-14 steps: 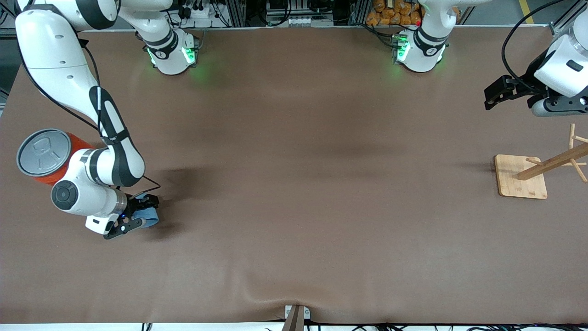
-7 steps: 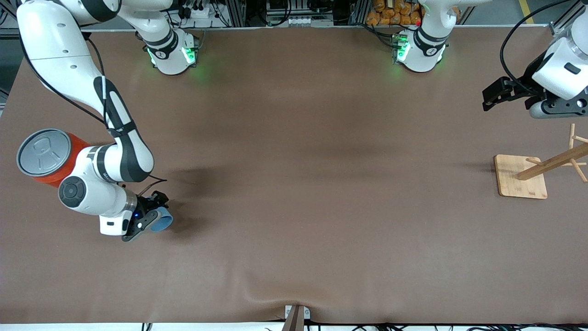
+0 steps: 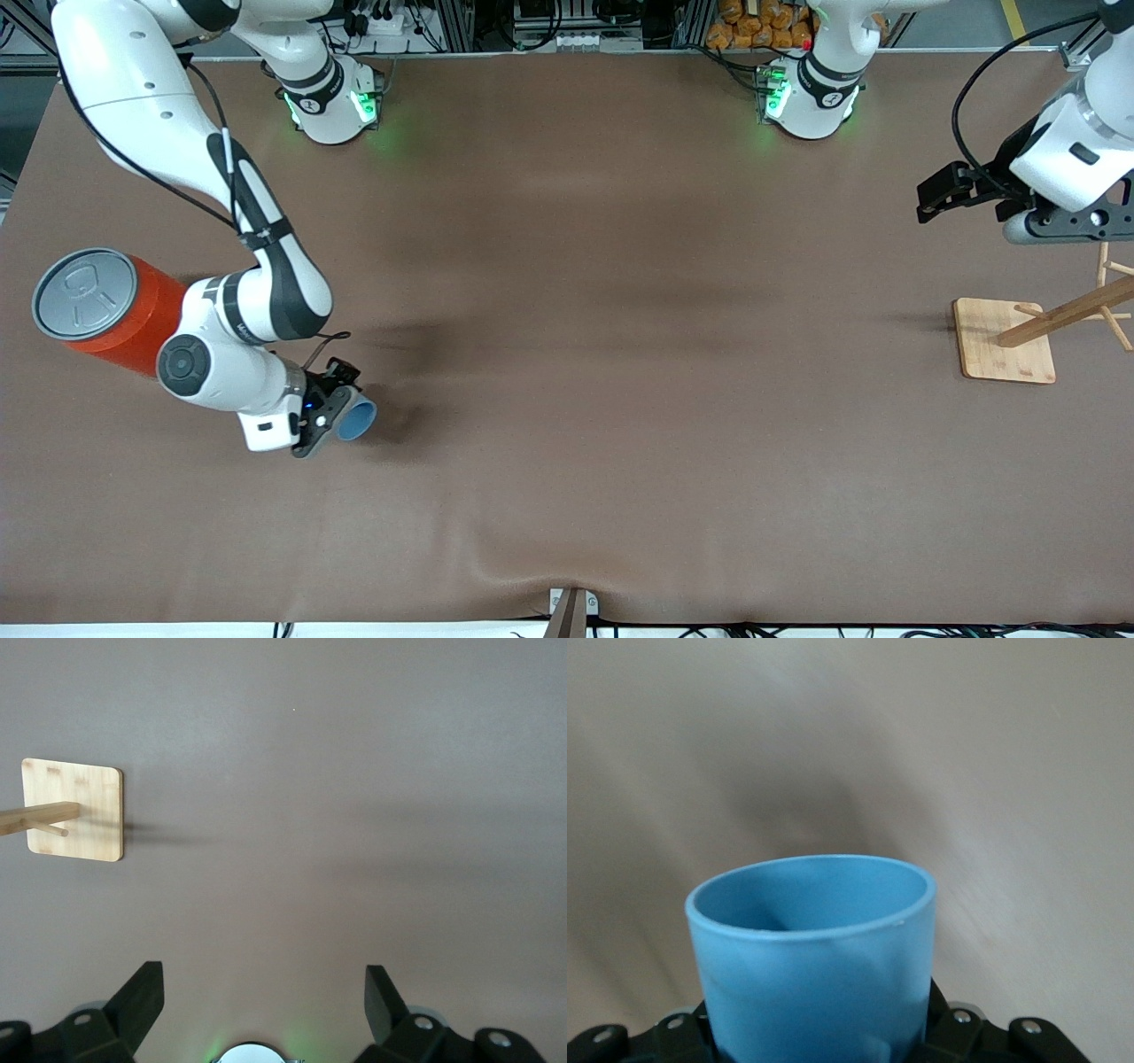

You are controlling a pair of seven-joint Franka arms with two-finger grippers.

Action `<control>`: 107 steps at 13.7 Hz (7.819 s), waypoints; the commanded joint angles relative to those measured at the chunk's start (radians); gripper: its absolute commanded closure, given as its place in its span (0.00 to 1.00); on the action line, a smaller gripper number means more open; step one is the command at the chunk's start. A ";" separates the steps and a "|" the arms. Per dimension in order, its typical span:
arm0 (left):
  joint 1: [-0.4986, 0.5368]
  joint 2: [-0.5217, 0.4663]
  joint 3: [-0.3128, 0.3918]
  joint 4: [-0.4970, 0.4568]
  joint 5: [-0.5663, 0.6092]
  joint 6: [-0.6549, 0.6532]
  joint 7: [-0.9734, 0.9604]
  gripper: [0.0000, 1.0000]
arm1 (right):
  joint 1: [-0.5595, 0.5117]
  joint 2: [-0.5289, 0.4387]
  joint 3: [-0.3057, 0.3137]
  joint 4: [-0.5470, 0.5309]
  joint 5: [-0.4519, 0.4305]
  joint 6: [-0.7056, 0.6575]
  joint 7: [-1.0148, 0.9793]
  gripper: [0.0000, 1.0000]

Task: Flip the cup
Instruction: 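Lift the blue cup with the right gripper toward the table middle, then hold the cup with the right gripper while the left gripper grasps it, then open the right gripper and withdraw it toward the orange can, then carry the blue cup with the left gripper toward the wooden stand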

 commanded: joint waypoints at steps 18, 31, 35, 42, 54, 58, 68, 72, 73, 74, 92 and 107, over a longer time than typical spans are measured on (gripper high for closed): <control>-0.007 0.138 -0.059 -0.031 -0.120 0.123 0.008 0.00 | 0.409 0.085 0.085 0.071 -0.097 0.219 -0.020 0.98; 0.002 0.226 -0.070 -0.377 -0.692 0.493 0.079 0.00 | 0.464 0.208 0.044 0.074 -0.224 0.368 -0.022 0.01; -0.022 0.345 -0.073 -0.370 -0.974 0.576 0.282 0.00 | 0.463 0.203 0.044 0.077 -0.232 0.365 -0.010 0.00; -0.169 0.496 -0.074 -0.258 -1.140 0.734 0.320 0.15 | 0.452 0.191 0.052 0.085 -0.213 0.345 -0.002 0.00; -0.263 0.720 -0.074 -0.058 -1.399 0.737 0.510 0.21 | 0.444 0.076 0.050 0.147 -0.167 0.137 0.064 0.00; -0.292 0.766 -0.074 -0.057 -1.519 0.737 0.629 0.24 | 0.400 0.001 0.047 0.141 -0.169 0.088 0.208 0.00; -0.367 0.859 -0.068 -0.040 -1.651 0.785 0.741 0.26 | 0.190 -0.107 0.047 0.147 -0.172 -0.011 0.458 0.00; -0.381 0.879 -0.068 -0.006 -1.657 0.795 0.741 0.31 | 0.108 -0.148 0.052 0.140 -0.170 -0.014 0.449 0.00; -0.384 0.882 -0.068 -0.005 -1.666 0.800 0.743 0.39 | 0.089 -0.162 0.053 0.140 -0.170 -0.024 0.450 0.00; -0.390 0.884 -0.068 0.006 -1.669 0.800 0.743 0.41 | 0.064 -0.182 0.056 0.140 -0.169 -0.043 0.452 0.00; -0.311 0.760 -0.059 0.060 -1.618 0.800 0.697 1.00 | -0.018 -0.582 -0.224 0.117 -0.049 -0.754 0.486 0.00; 0.020 0.347 -0.058 -0.235 -0.279 0.604 0.057 1.00 | -0.036 -0.673 -0.228 0.120 -0.081 -0.798 0.642 0.00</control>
